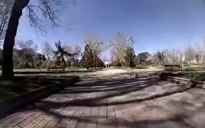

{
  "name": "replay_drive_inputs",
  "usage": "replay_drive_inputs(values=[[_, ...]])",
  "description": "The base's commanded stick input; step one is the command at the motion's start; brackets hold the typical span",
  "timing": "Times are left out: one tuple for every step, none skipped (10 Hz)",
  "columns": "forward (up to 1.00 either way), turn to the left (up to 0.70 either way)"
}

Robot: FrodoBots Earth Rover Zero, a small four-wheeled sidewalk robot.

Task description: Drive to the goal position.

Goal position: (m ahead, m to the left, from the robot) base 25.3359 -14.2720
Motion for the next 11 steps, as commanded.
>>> replay_drive_inputs(values=[[0.85,0.0],[0.85,0.0],[0.85,0.0],[0.85,0.0],[0.85,0.0],[0.85,0.0],[0.85,0.0],[0.85,0.0],[0.85,0.0],[0.85,0.0],[0.85,0.0]])
